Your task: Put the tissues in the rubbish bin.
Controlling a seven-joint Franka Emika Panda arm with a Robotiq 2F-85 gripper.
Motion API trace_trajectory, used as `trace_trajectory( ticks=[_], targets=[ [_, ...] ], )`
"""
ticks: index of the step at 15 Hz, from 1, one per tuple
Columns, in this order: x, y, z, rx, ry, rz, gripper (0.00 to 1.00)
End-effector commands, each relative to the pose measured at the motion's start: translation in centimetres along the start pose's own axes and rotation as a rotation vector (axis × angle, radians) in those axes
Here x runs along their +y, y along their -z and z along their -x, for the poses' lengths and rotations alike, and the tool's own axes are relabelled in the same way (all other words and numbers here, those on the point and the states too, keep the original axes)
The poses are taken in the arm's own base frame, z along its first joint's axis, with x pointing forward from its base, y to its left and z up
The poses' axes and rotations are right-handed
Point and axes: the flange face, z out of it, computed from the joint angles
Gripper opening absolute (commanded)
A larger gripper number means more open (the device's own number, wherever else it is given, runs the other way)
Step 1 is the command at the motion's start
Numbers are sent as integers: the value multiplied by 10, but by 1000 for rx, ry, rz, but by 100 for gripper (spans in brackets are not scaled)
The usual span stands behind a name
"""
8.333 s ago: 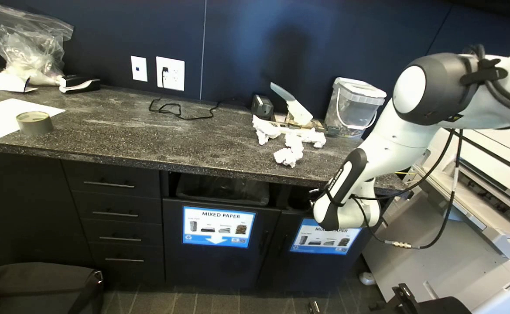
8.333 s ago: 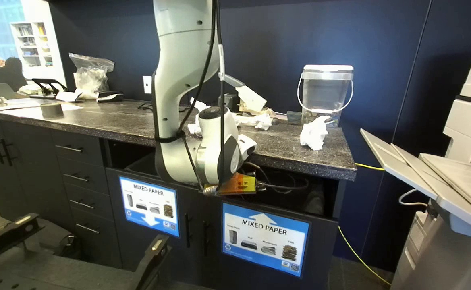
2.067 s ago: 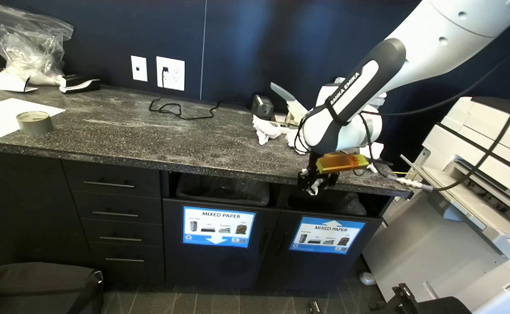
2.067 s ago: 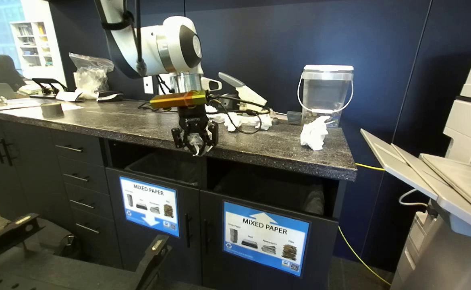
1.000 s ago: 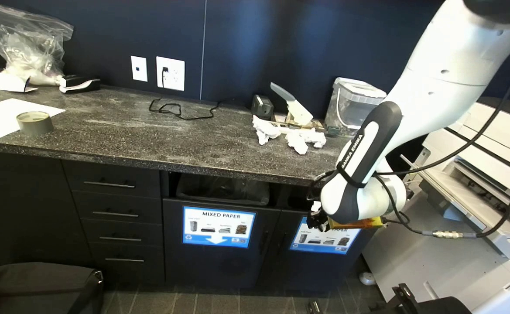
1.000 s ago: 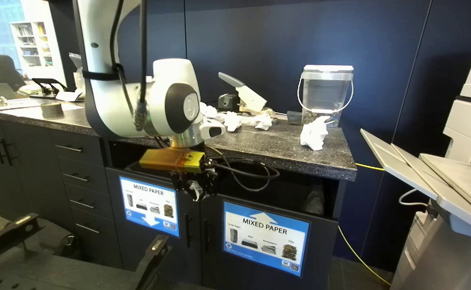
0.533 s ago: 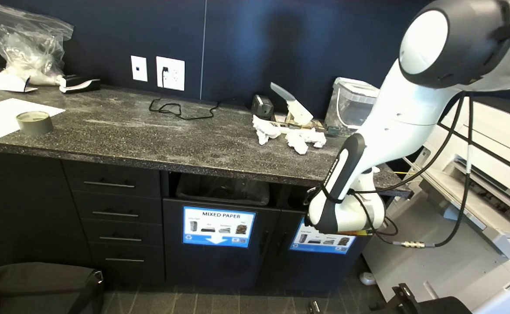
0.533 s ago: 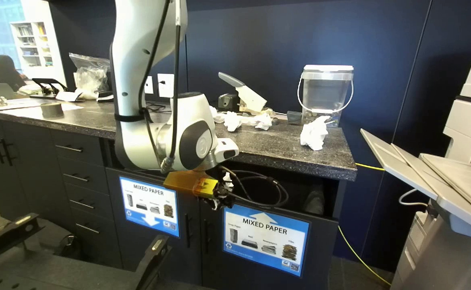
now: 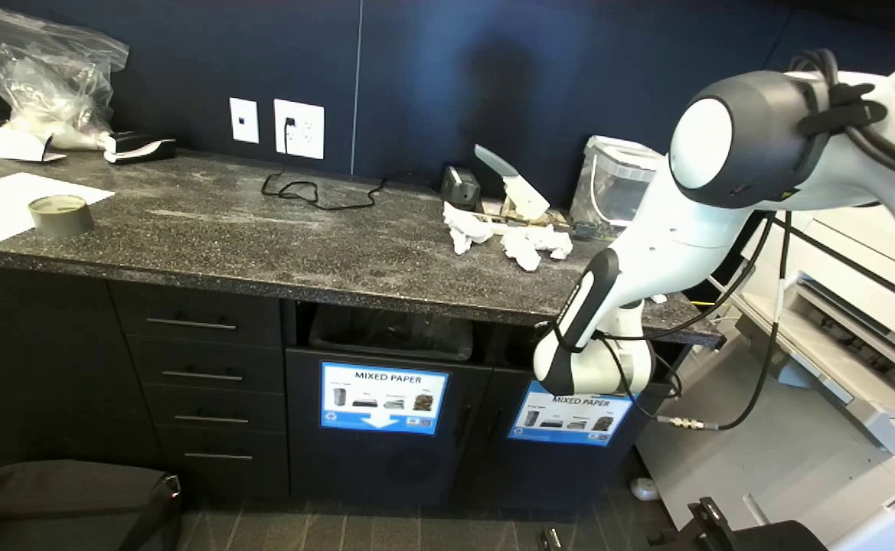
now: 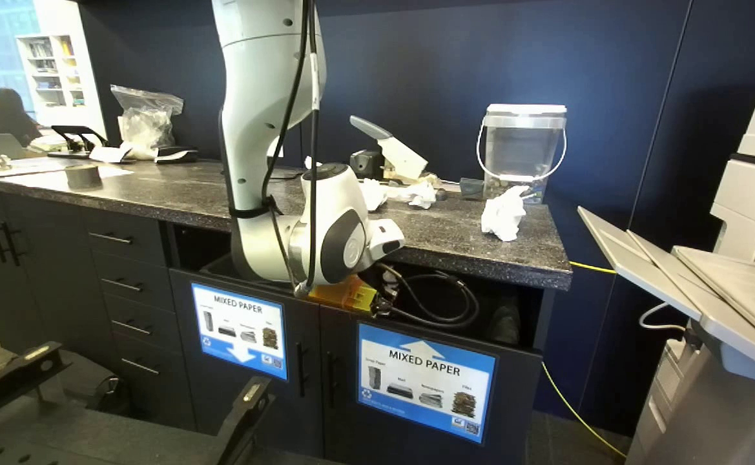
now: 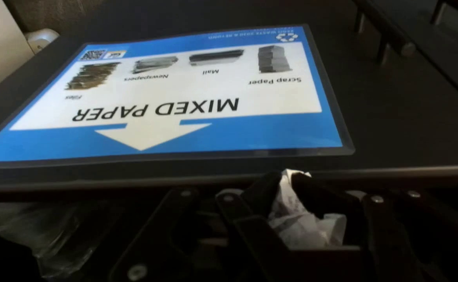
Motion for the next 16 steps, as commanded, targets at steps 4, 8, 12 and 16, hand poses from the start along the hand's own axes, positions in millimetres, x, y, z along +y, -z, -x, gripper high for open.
trace_trajectory(
  ticks=[4,8,12,16],
  targets=[
    [4,-18,-7,147,-47,-18,14],
    [4,-23,-1,268,-66,-64,17],
    [1,-35,5,319,-62,-90,16],
    [-3,-44,9,320,-34,-106,40]
  ],
)
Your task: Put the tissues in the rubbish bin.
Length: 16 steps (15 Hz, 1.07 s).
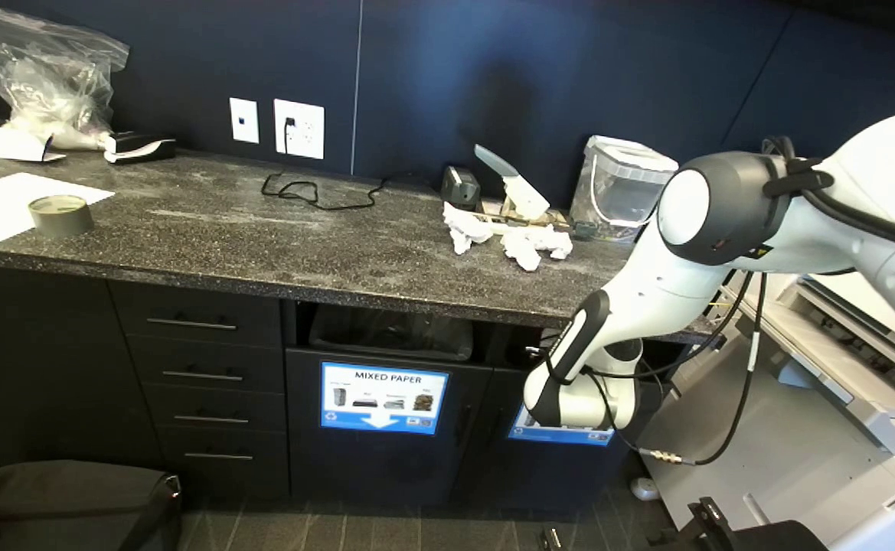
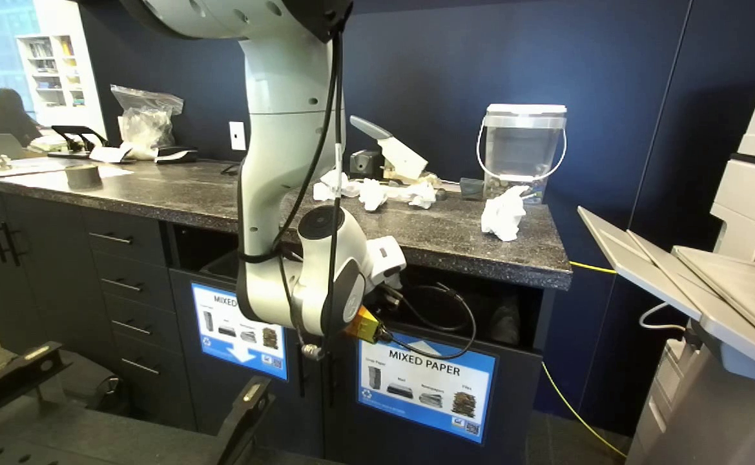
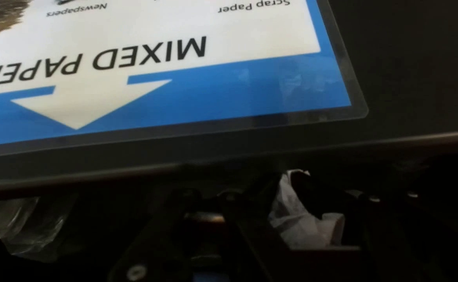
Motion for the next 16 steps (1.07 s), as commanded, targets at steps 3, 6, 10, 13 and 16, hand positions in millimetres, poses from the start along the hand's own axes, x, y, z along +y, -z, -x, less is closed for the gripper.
trace_trajectory(
  ticks=[3,6,10,13,16],
  targets=[
    [-3,-11,0,49,51,-24,55],
    [-4,-11,-3,53,66,-21,78],
    [-4,-6,-4,48,79,-10,100],
    [-6,4,-5,59,99,-2,100],
    [-11,22,-6,82,132,1,100]
  ],
)
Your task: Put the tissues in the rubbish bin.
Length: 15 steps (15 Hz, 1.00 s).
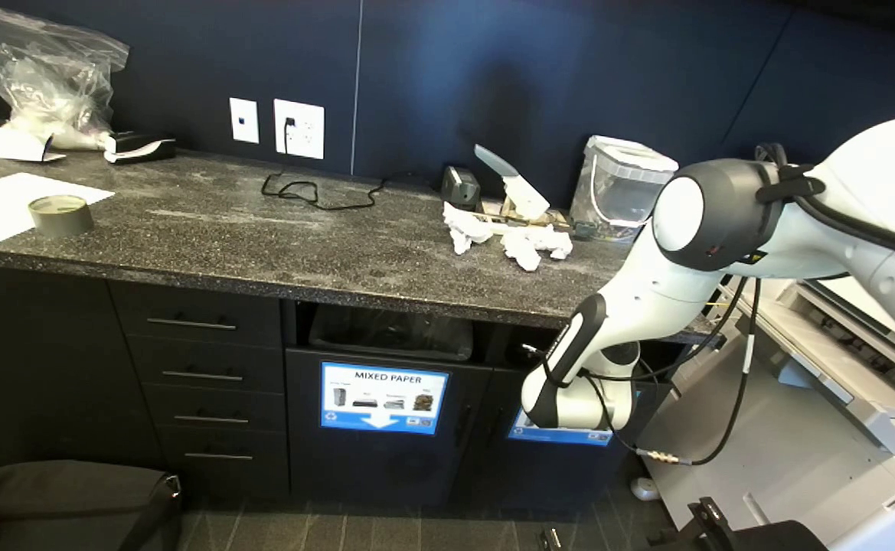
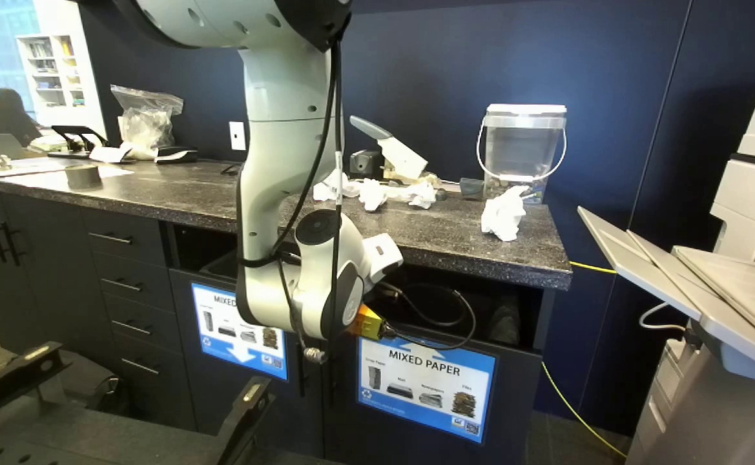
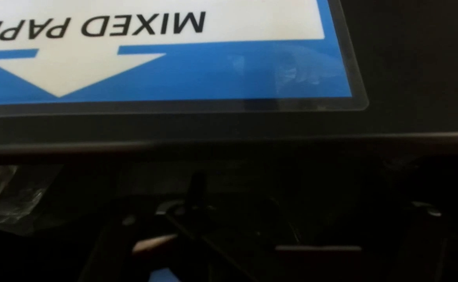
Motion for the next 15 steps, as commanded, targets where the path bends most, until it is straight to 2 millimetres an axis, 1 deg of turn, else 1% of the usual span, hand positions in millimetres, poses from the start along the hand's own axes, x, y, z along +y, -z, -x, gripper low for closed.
trace_trajectory(
  ticks=[1,5,7,12,14,15],
  targets=[
    [-8,30,-7,49,54,14,100],
    [-20,63,-8,30,102,3,100],
    [-26,82,-8,-26,124,-5,100],
    [-30,136,-3,-199,178,29,100],
    [-31,158,-9,-264,205,33,100],
    [-31,169,-16,-284,220,37,100]
  ],
)
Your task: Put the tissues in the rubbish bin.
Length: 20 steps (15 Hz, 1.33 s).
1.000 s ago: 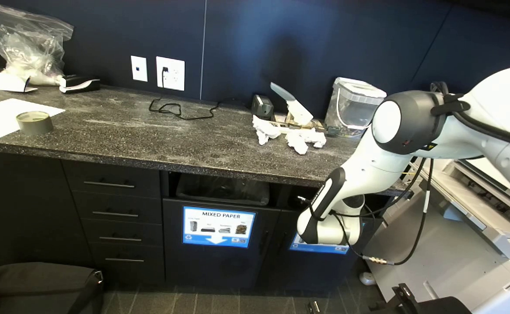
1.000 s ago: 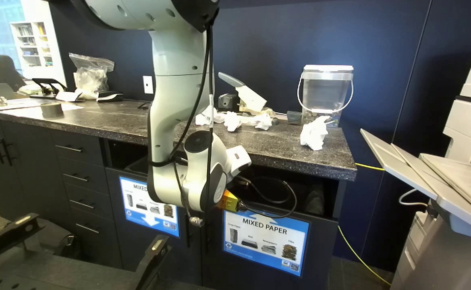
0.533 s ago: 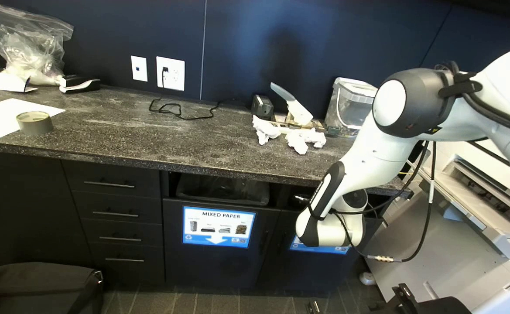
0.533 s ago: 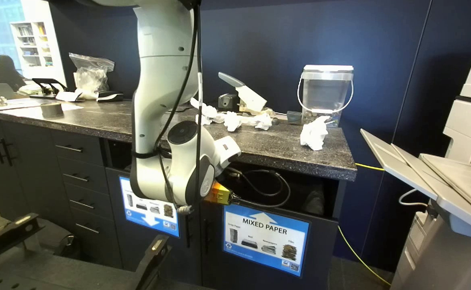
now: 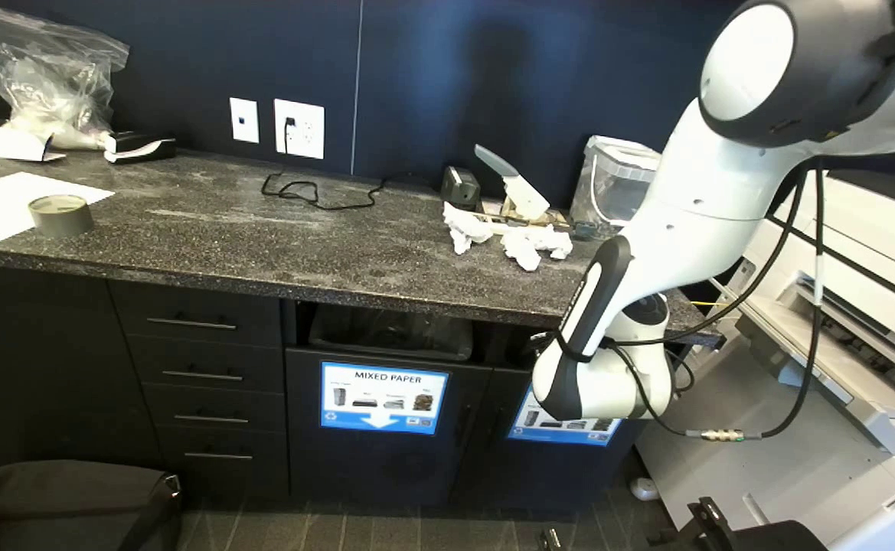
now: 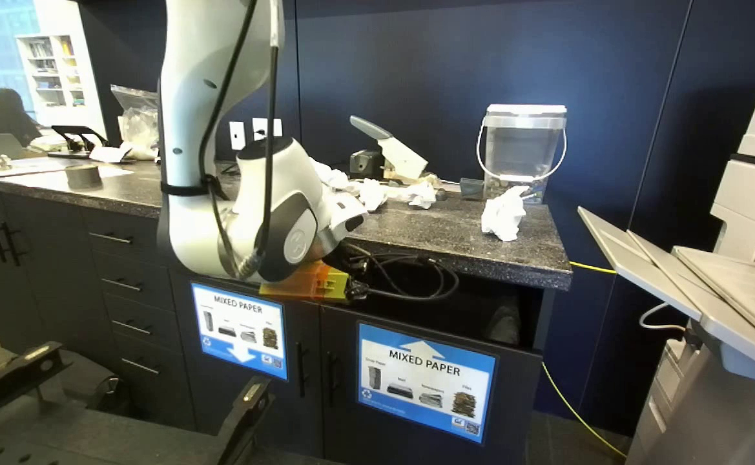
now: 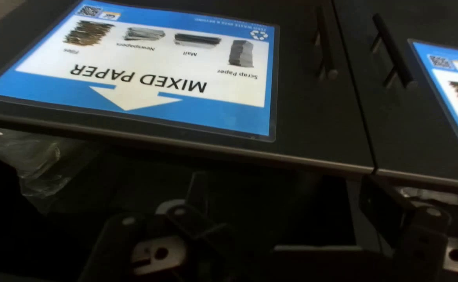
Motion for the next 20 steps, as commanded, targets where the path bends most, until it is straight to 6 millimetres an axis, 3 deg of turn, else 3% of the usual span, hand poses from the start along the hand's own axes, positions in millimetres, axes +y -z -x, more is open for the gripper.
trace_trajectory(
  ticks=[1,4,8,14,20],
  targets=[
    [4,61,-13,-90,57,11,100],
    [5,96,-48,-125,121,0,100],
    [9,138,-119,-137,178,-23,100],
    [-9,188,-225,-39,192,-83,100],
    [-50,180,-293,135,346,-161,100]
  ],
)
